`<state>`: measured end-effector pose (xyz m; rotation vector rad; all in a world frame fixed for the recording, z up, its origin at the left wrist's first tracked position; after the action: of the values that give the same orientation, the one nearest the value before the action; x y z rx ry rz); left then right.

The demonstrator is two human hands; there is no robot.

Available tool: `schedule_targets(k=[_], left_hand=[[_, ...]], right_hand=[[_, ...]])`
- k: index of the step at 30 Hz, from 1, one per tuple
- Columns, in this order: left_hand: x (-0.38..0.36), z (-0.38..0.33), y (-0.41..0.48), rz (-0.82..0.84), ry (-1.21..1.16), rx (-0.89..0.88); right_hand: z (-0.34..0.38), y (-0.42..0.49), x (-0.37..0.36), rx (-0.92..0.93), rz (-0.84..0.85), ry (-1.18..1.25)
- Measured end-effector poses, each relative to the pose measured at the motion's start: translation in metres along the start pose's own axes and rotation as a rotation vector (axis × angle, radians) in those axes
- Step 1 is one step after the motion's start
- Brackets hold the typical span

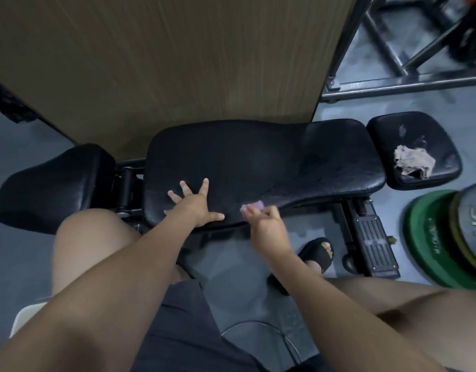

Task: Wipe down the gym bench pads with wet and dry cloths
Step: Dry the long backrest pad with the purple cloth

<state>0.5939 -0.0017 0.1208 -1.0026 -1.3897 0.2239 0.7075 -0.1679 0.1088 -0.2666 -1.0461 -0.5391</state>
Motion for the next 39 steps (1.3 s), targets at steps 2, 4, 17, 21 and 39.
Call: schedule_targets(k=[2, 4, 17, 21, 39], left_hand=[[0.001, -0.003, 0.0, -0.016, 0.008, -0.027], [0.003, -0.006, 0.002, -0.028, 0.012, -0.085], [0.002, -0.01, 0.021, 0.02, 0.002, -0.096], [0.004, -0.008, 0.021, 0.025, -0.022, -0.099], [0.006, -0.009, 0.024, 0.041, -0.023, -0.07]], right_hand=[[-0.001, 0.002, 0.002, 0.054, 0.019, -0.003], [-0.025, 0.007, 0.009, 0.043, 0.024, -0.033], [0.002, 0.018, -0.002, 0.146, -0.038, -0.226], [-0.049, 0.051, 0.021, -0.13, -0.141, -0.237], [0.019, 0.034, -0.02, 0.182, -0.013, -0.231]])
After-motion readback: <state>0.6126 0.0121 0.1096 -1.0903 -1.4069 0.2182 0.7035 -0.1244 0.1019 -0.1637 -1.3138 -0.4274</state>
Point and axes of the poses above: each hand's wrist, its own y-axis towards the middle knuckle, its own x-axis out of the back of the hand, z = x × y, the point moved 7 cm from there along y, towards the middle knuckle, and after that the axes turned 7 degrees about -x, right-handed, at the moved point
